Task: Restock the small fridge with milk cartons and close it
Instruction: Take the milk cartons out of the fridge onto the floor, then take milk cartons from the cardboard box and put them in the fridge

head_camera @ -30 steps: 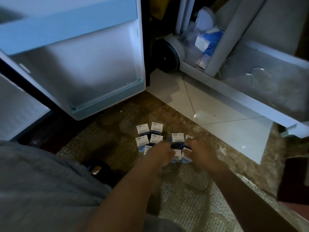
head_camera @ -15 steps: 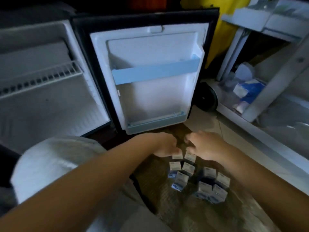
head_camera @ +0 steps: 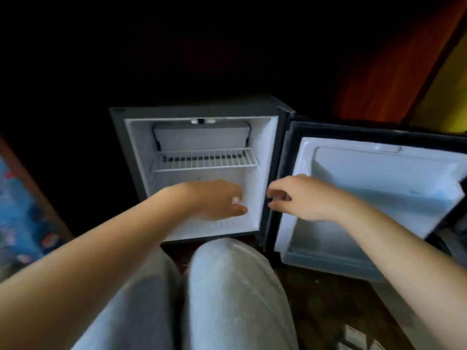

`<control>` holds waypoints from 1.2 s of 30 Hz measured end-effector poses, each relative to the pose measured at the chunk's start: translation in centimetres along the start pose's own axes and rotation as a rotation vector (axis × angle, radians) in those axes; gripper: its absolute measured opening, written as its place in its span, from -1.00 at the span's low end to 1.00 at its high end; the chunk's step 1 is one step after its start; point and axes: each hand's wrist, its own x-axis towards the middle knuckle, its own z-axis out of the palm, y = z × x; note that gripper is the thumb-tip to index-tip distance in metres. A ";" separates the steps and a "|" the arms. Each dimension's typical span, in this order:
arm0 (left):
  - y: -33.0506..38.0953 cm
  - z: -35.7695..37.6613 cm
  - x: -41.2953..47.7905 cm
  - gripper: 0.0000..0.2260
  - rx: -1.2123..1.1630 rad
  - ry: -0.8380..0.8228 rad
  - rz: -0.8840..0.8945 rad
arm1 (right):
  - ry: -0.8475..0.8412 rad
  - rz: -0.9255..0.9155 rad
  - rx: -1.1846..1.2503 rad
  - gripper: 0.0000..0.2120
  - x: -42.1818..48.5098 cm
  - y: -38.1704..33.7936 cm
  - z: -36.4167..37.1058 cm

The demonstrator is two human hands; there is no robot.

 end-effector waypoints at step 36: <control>-20.0 34.1 -31.2 -0.86 -0.612 0.367 -1.294 | -0.485 -0.824 0.124 -0.72 6.3 -42.1 26.7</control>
